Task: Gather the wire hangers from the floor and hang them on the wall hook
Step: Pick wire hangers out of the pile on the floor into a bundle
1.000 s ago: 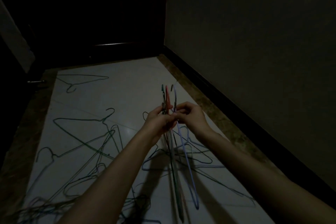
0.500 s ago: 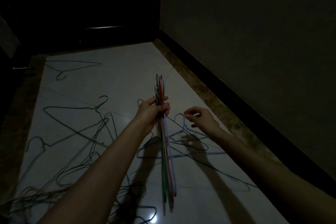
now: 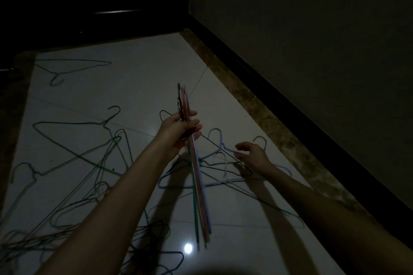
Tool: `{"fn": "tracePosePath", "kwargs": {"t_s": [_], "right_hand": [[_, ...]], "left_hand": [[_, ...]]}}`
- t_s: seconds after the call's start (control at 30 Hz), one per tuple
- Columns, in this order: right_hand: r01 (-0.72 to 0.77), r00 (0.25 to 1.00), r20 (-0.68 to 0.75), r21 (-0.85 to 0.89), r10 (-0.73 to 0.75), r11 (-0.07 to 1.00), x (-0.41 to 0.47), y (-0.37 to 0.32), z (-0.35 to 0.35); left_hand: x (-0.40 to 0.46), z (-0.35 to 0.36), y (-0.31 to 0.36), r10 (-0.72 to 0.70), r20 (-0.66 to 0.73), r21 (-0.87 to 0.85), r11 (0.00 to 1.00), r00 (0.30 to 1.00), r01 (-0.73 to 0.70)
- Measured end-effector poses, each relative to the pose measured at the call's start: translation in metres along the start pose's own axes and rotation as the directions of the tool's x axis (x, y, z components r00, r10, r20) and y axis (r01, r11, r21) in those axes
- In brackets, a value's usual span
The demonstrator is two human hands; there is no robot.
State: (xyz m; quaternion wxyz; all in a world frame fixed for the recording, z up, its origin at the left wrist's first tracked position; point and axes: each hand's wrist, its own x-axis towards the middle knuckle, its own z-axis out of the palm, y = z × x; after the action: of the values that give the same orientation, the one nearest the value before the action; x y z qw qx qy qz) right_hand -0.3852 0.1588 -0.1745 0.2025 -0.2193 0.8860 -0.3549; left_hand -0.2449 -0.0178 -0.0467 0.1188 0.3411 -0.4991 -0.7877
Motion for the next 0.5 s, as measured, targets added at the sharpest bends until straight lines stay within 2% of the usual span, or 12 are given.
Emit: {"fn": "tracePosePath", "kwargs": {"t_s": [0.13,0.4,0.5], "right_hand": [[-0.040,0.998,0.038,-0.020,0.041,0.999,0.016,0.008,0.008],[-0.024,0.999,0.036,-0.262,0.034,0.965,0.031,0.024,0.027],[-0.025,0.996,0.076,-0.201,0.041,0.979,0.025,0.025,0.029]], "left_hand": [[0.008,-0.004,0.000,0.026,0.003,0.002,1.000,1.000,-0.026],[0.014,-0.009,0.001,0.059,-0.017,0.021,0.998,0.998,-0.058],[0.013,-0.007,0.002,0.051,-0.015,0.039,0.998,0.999,-0.051]]}}
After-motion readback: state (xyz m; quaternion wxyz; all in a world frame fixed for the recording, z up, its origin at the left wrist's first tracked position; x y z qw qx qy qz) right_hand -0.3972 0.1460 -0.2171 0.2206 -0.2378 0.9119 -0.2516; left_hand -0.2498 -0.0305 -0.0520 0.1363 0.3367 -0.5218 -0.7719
